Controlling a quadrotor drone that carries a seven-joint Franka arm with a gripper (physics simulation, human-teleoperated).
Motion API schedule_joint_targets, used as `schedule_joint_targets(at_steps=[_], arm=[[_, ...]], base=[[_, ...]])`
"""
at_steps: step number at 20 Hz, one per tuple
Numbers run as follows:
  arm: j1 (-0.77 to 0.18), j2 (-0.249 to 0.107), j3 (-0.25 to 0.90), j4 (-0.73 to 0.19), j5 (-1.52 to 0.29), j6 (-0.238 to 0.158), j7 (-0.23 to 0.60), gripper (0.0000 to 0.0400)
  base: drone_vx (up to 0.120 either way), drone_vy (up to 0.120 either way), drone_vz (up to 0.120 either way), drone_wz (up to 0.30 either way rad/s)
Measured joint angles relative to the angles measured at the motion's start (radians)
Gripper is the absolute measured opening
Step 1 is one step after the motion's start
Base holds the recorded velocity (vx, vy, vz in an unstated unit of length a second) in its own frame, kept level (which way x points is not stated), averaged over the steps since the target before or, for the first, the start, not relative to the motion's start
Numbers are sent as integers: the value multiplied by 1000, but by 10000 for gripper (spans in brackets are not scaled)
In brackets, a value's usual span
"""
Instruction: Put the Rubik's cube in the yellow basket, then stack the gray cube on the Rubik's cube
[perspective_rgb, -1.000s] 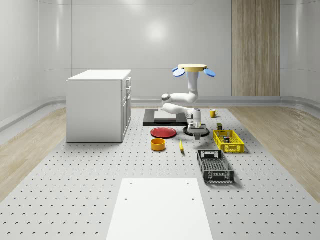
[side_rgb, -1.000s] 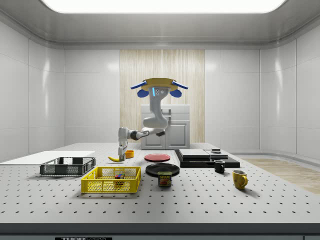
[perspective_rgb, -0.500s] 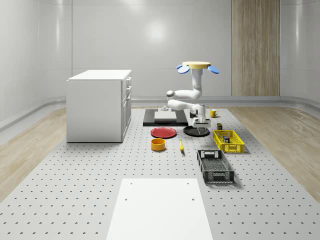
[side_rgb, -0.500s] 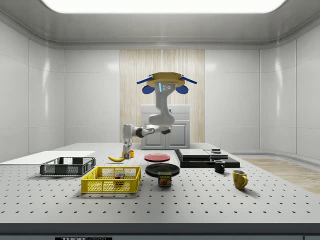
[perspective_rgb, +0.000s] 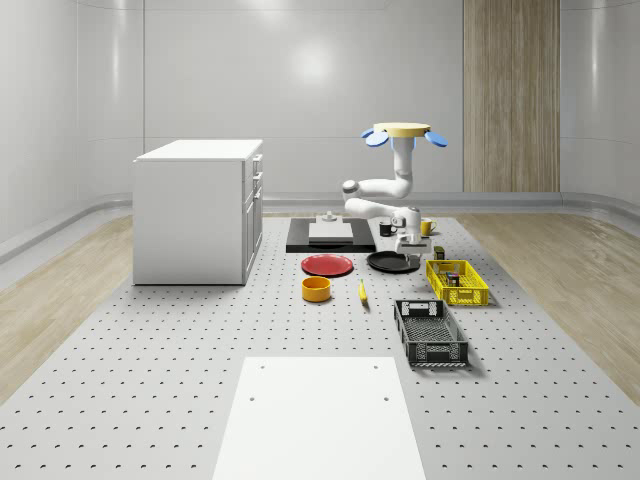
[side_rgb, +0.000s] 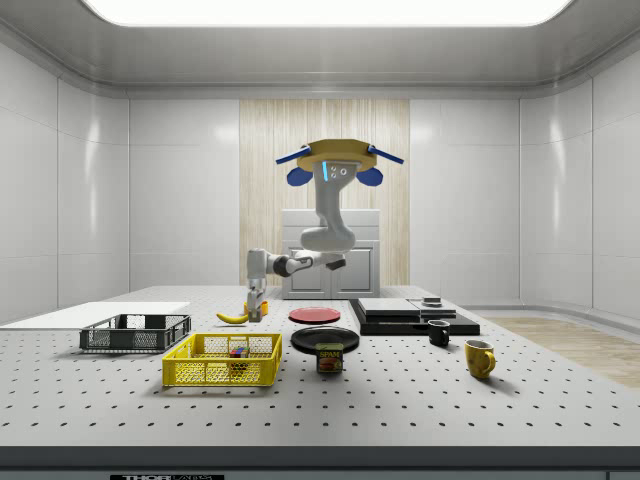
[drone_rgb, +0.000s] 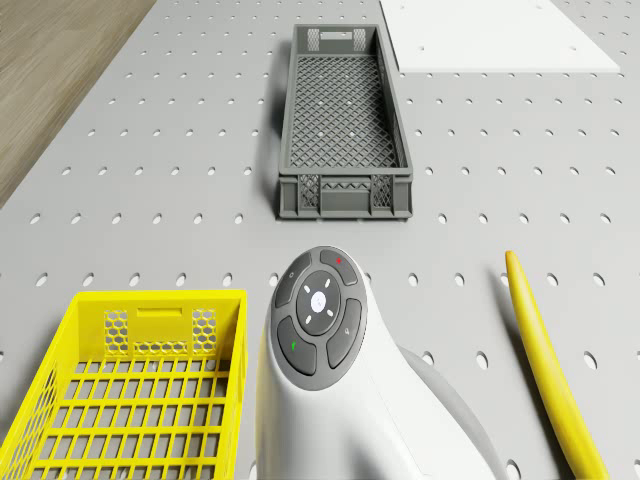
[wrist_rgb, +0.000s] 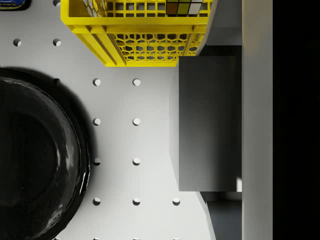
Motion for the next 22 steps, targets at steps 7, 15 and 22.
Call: schedule_joint_targets(at_steps=[7,15,22], arm=[[0,0,0,0,0,0,0,250],[0,0,0,0,0,0,0,250],[0,1,0,0,0,-1,0,250]], base=[[0,120,0,0],[0,120,0,0],[34,120,0,0]])
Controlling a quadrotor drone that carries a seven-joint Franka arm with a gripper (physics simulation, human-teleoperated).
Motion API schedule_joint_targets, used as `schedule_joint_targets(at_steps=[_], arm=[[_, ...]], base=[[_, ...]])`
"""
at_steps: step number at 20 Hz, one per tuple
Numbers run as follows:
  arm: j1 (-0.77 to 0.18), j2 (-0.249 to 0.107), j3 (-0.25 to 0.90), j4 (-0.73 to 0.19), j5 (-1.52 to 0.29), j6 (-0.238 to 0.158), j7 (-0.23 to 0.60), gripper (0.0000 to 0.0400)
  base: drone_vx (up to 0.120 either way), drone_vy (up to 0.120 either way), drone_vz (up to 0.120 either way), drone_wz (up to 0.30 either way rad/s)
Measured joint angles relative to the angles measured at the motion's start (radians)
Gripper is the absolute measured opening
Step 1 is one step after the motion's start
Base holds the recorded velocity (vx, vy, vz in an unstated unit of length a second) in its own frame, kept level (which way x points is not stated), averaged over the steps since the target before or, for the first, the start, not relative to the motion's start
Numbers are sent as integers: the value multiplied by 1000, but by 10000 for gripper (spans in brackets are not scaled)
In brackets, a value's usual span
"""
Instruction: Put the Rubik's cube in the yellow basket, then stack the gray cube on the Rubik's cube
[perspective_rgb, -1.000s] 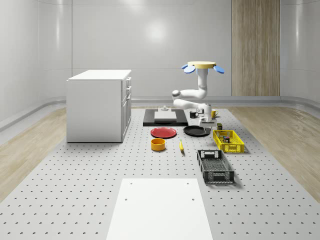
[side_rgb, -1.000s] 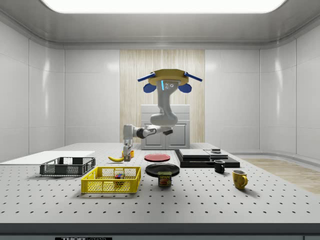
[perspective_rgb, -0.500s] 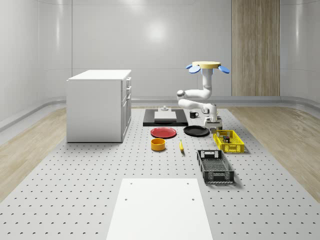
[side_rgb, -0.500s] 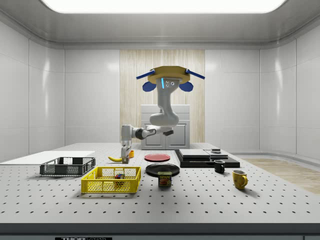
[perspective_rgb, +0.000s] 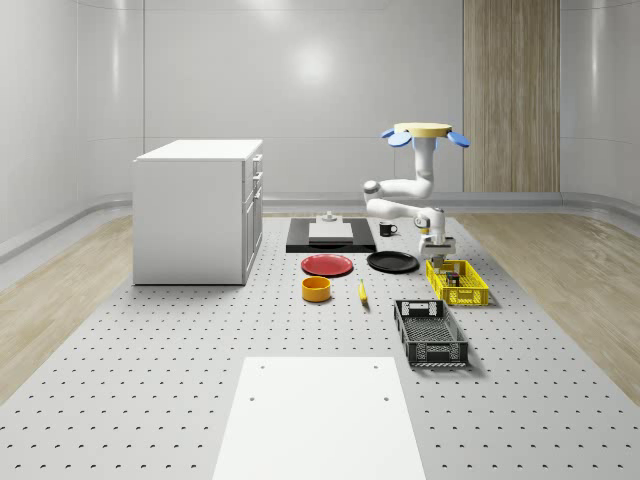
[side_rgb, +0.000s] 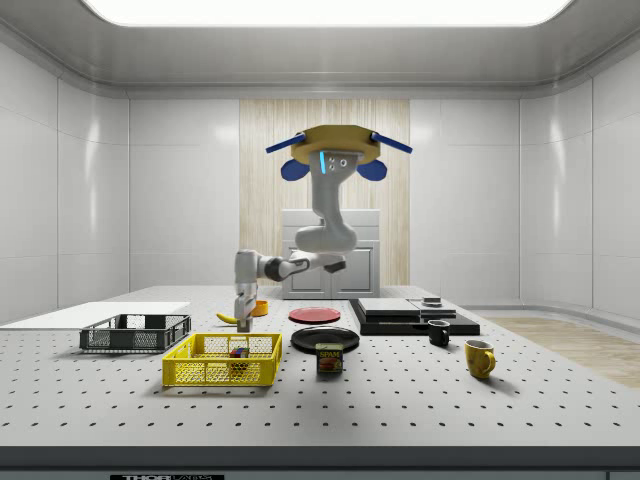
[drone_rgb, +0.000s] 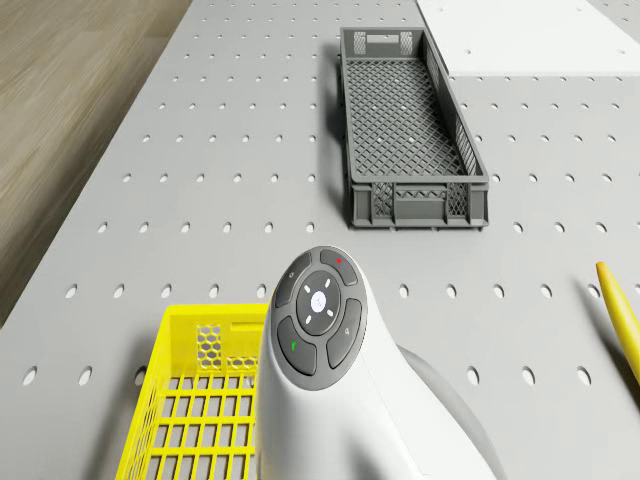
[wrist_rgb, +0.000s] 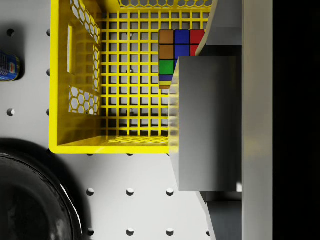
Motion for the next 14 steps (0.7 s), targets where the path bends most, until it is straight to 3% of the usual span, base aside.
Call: schedule_joint_targets(at_steps=[2,6,9,12,14], arm=[[0,0,0,0,0,0,0,250],[0,0,0,0,0,0,0,250],[0,0,0,0,0,0,0,250],[0,0,0,0,0,0,0,250],[0,0,0,0,0,0,0,250]], base=[[0,120,-20,0],[0,120,-120,0],[0,120,0,0],[0,13,0,0],[0,120,0,0]])
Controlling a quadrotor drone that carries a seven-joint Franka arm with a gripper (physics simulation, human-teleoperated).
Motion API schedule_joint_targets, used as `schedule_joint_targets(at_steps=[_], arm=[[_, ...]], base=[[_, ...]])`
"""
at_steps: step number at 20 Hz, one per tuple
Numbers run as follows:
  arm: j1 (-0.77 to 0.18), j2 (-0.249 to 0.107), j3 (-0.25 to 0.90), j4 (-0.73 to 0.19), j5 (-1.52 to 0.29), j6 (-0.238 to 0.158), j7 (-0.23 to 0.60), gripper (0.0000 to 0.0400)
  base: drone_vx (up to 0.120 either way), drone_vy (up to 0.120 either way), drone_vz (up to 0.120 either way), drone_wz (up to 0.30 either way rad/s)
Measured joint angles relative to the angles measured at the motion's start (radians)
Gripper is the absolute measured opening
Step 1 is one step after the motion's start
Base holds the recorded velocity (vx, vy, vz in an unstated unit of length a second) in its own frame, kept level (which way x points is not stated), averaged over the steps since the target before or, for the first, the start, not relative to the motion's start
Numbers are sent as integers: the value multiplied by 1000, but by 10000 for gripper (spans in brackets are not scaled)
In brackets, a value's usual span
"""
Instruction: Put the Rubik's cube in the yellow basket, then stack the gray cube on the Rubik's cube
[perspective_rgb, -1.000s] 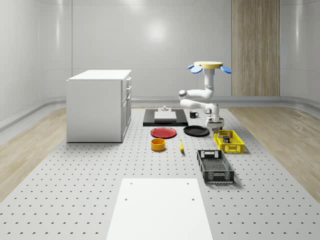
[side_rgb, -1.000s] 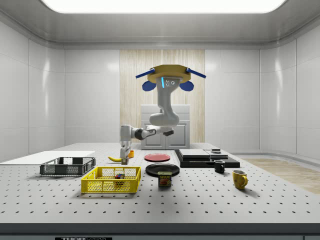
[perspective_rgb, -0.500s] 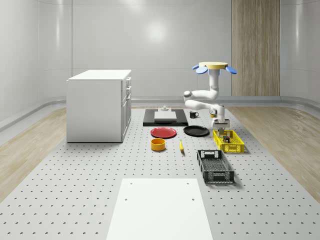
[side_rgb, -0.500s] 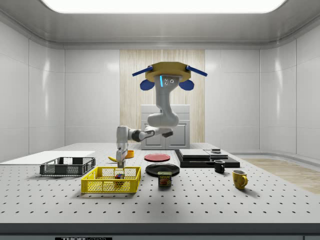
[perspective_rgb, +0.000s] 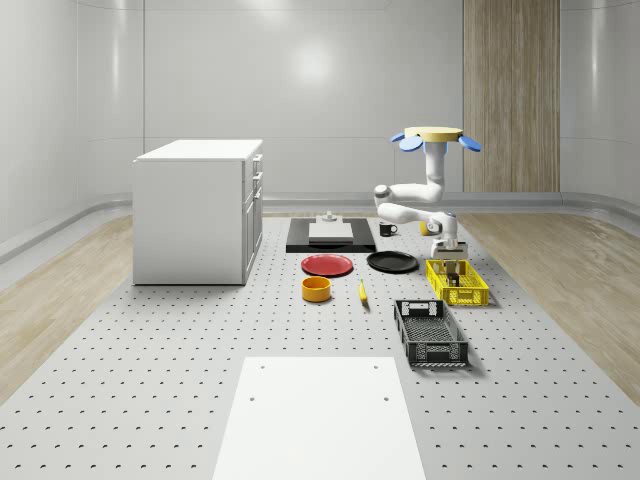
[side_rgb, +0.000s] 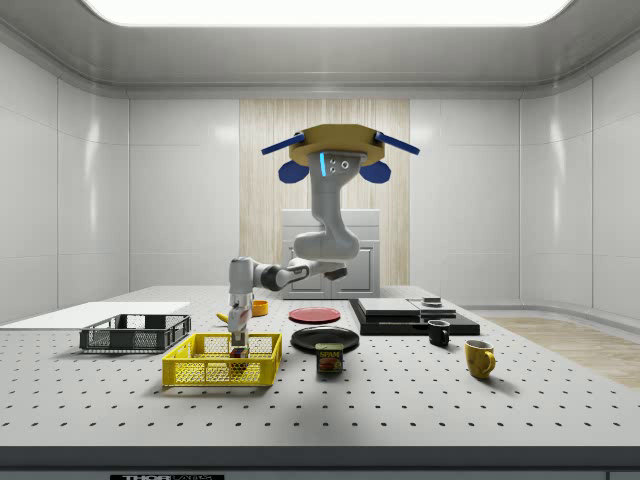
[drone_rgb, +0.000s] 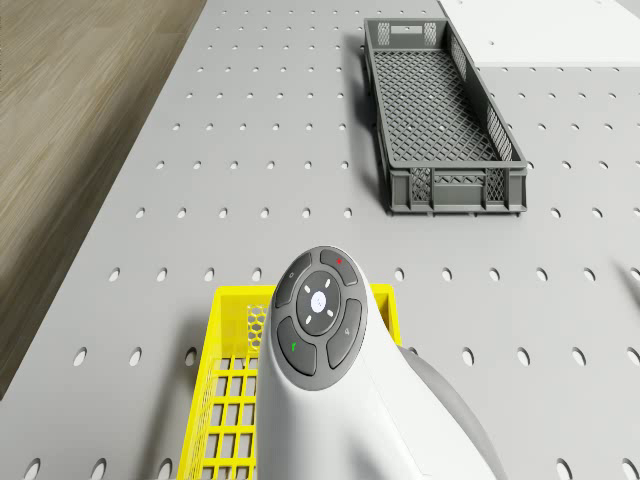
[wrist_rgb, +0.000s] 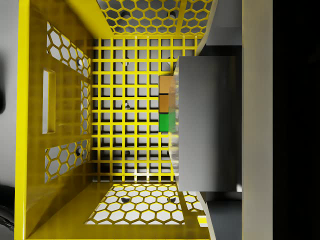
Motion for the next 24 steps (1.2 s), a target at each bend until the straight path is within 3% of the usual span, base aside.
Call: schedule_joint_targets(at_steps=[13,17,24], arm=[[-4,1,-21,9,-20,10,-1,250],[-2,2,-15,6,-14,6,-1,345],[7,1,40,-15,37,-19,1,390]], base=[[0,6,0,0],[0,0,0,0],[0,0,0,0]])
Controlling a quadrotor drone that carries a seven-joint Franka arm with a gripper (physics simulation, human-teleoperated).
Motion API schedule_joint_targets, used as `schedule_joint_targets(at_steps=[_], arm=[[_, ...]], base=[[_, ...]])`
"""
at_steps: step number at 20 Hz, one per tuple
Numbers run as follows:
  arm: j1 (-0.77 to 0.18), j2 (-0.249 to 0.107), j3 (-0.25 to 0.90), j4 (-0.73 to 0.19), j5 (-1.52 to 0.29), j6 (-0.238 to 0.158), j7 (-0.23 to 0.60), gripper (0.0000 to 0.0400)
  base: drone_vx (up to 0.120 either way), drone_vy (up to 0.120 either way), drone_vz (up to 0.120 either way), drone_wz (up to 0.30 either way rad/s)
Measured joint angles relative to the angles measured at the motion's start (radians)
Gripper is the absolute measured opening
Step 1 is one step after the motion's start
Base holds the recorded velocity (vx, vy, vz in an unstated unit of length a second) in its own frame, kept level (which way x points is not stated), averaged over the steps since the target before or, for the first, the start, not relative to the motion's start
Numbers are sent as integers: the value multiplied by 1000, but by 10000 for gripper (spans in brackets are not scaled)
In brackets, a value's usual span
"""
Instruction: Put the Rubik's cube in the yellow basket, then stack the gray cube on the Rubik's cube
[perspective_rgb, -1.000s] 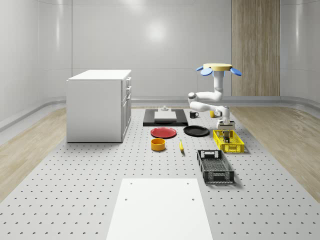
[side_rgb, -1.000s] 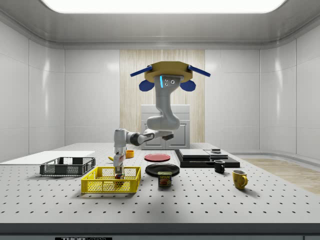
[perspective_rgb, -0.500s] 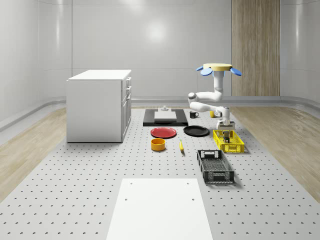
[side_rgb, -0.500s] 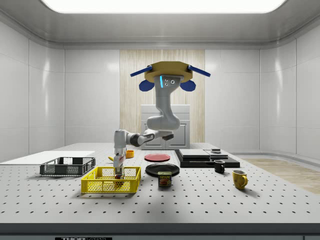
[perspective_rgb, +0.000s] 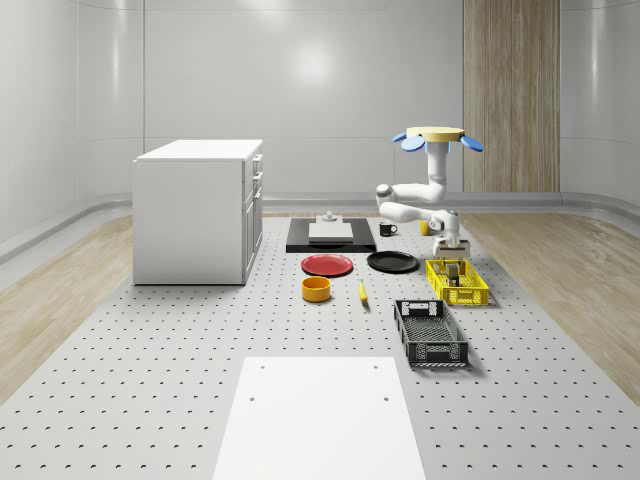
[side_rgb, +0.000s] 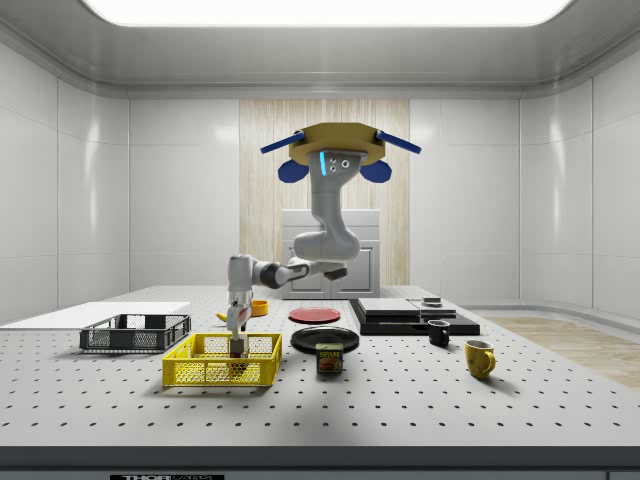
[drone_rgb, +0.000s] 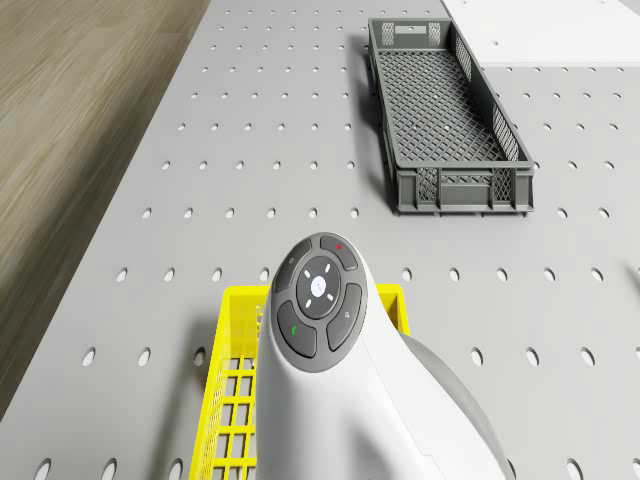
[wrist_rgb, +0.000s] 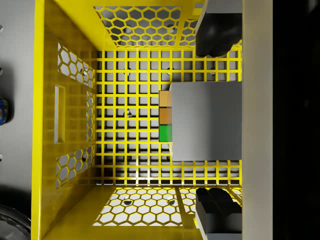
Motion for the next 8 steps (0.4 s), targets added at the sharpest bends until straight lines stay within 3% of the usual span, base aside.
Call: schedule_joint_targets(at_steps=[8], arm=[[1,-3,18,-6,18,-5,2,398]], base=[[0,0,0,0]])
